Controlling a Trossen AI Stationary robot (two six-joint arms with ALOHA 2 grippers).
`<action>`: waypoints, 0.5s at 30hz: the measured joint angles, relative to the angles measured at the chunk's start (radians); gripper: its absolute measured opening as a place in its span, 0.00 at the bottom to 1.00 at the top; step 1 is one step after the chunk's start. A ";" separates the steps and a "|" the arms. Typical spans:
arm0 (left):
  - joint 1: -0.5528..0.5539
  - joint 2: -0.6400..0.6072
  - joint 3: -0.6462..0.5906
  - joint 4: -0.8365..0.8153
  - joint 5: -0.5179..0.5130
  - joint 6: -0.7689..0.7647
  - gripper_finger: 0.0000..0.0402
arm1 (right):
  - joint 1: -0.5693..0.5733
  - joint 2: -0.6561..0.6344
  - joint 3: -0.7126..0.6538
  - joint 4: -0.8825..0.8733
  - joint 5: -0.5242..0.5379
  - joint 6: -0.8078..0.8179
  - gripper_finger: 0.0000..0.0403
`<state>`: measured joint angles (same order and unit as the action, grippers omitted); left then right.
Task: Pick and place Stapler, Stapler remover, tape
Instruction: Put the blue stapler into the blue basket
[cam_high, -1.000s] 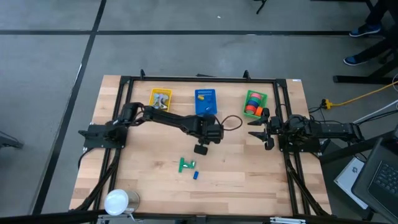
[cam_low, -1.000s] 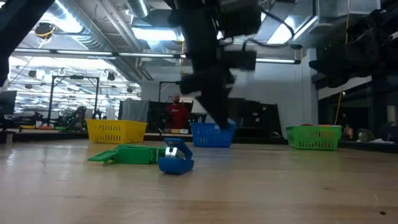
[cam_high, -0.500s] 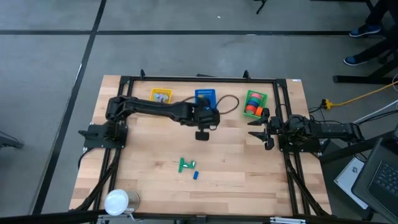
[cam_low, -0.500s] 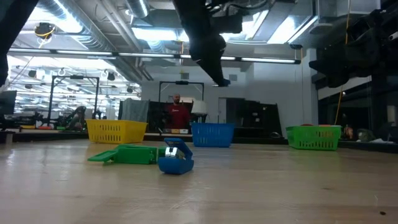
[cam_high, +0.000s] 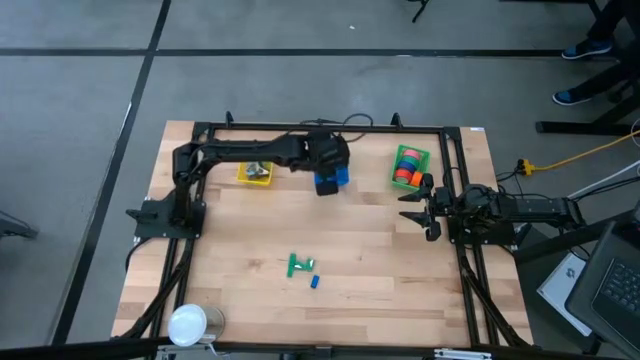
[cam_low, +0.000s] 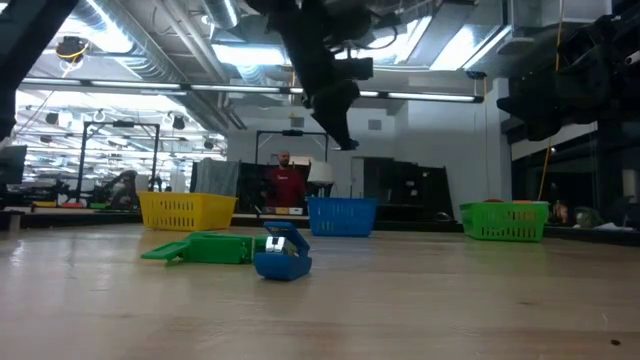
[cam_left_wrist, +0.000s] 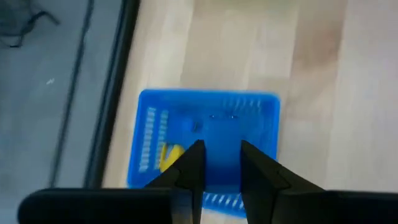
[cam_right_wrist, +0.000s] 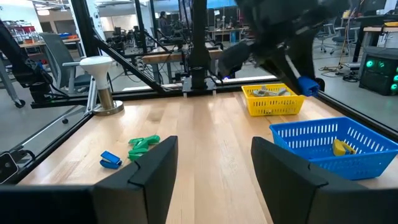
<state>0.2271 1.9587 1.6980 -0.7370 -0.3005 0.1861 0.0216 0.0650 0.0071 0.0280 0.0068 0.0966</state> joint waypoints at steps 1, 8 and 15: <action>0.012 0.000 -0.007 0.028 0.038 0.007 0.17 | 0.000 0.000 0.000 0.000 0.000 0.000 0.52; 0.086 0.043 -0.084 0.216 0.091 0.000 0.17 | 0.000 0.000 0.000 0.000 0.000 0.000 0.52; 0.125 0.101 -0.106 0.204 0.034 -0.081 0.20 | 0.000 0.000 0.000 0.001 0.000 0.000 0.52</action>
<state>0.3522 2.0596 1.5921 -0.5332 -0.2667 0.1046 0.0216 0.0650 0.0071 0.0292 0.0067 0.0963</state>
